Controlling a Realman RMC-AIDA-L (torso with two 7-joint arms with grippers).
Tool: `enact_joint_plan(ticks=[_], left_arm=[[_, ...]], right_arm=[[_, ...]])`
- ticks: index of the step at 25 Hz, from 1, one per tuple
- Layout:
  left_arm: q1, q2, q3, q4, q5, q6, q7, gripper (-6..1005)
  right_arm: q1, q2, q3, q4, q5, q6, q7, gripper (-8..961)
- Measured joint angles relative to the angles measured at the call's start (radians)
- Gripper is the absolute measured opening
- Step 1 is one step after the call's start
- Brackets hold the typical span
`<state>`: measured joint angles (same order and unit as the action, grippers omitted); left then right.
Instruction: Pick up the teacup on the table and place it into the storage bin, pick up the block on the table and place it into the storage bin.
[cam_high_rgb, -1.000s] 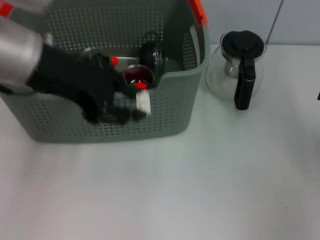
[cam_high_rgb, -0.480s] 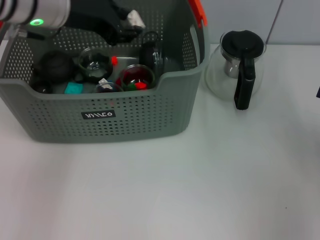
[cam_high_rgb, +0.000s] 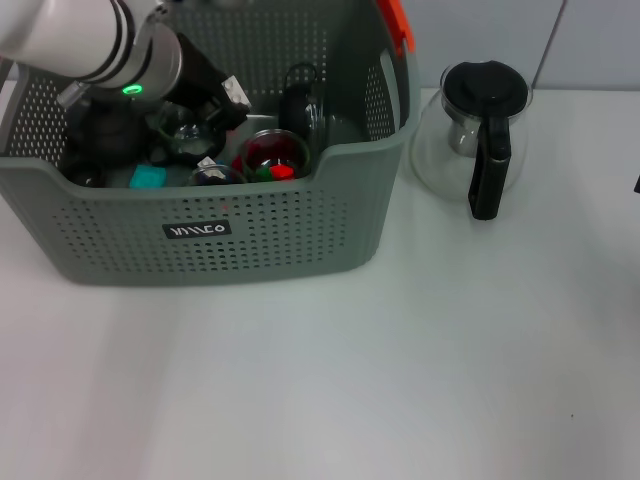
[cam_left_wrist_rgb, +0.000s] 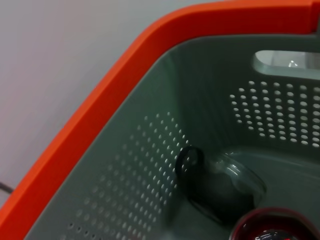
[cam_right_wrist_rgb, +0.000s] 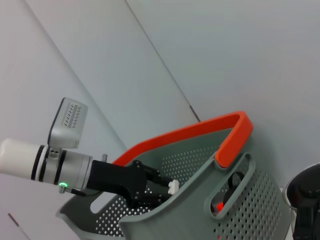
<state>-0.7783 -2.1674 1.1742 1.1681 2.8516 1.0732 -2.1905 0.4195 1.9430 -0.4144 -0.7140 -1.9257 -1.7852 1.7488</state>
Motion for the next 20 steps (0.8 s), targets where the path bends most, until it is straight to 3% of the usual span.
enact_joint_plan(ticks=[6,18,20], left_arm=[[-0.025,0.026,0.022,-0.066,0.003,0.010,-0.001,510],[-0.022,0.024,-0.006,-0.050,0.000,0.008,-0.003,533],[-0.016,0.019,-0.036,-0.026,-0.015,0.020,0.001,629]], right_arm=[[0.004,0.001,0.003,-0.003,0.001,0.004,0.000,823],[0.013,0.000,0.010,0.000,0.001,0.007,0.001,822],[0.012,0.000,0.010,0.000,0.001,0.008,0.002,822]])
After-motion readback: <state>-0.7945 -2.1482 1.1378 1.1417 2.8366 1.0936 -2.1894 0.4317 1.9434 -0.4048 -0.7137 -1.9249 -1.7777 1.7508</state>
